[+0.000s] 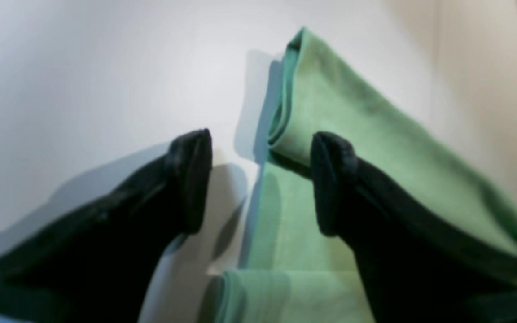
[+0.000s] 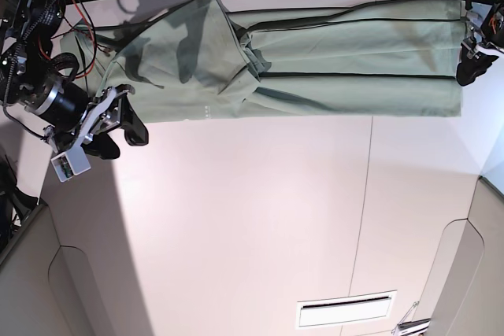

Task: Fold the T-shirt properly
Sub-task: 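Grasp the strip end with the left gripper and fold it toward the right gripper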

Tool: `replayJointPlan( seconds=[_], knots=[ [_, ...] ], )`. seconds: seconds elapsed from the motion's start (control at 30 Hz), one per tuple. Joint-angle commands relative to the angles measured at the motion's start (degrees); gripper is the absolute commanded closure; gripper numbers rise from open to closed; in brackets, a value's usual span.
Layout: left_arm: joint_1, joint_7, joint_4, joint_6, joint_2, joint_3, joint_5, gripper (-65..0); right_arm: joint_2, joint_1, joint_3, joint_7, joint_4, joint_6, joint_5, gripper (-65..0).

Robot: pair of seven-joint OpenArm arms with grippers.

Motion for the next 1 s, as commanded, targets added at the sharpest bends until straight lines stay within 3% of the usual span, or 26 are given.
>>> replayJointPlan(
  seconds=[0.0,0.37,0.6,0.7,0.87,0.97],
  knots=[
    [0.4,2.6,-0.1,-0.2,-0.1,-0.1,0.2,-38.0,0.5,0.7,0.3,1.6,1.0,0.2,1.1,-35.6],
    [0.3,4.8,-0.1,-0.2,5.6,-0.1,-3.5,-38.0,0.5,0.7,0.3,1.6,1.0,0.2,1.1,-35.6],
    [0.2,-0.5,-0.1,-0.2,5.5,-0.1,-3.4,-36.6,0.5,0.7,0.3,1.6,1.0,0.2,1.1,-35.6],
    [-1.0,-0.5,-0.2,-0.2,5.6,-0.1,-2.5,-27.4,0.5,0.7,0.3,1.7,1.0,0.2,1.1,-35.6],
    [-2.5,-0.7,-0.2,-0.2,5.6,-0.1,-2.2,-1.1,0.5,0.7,0.3,1.7,1.0,0.2,1.1,-35.6],
    [-2.5,-1.7,-0.1,-0.2,5.5,-0.1,-2.7,0.0,0.5,0.7,0.3,1.7,1.0,0.2,1.0,-35.6]
  ],
)
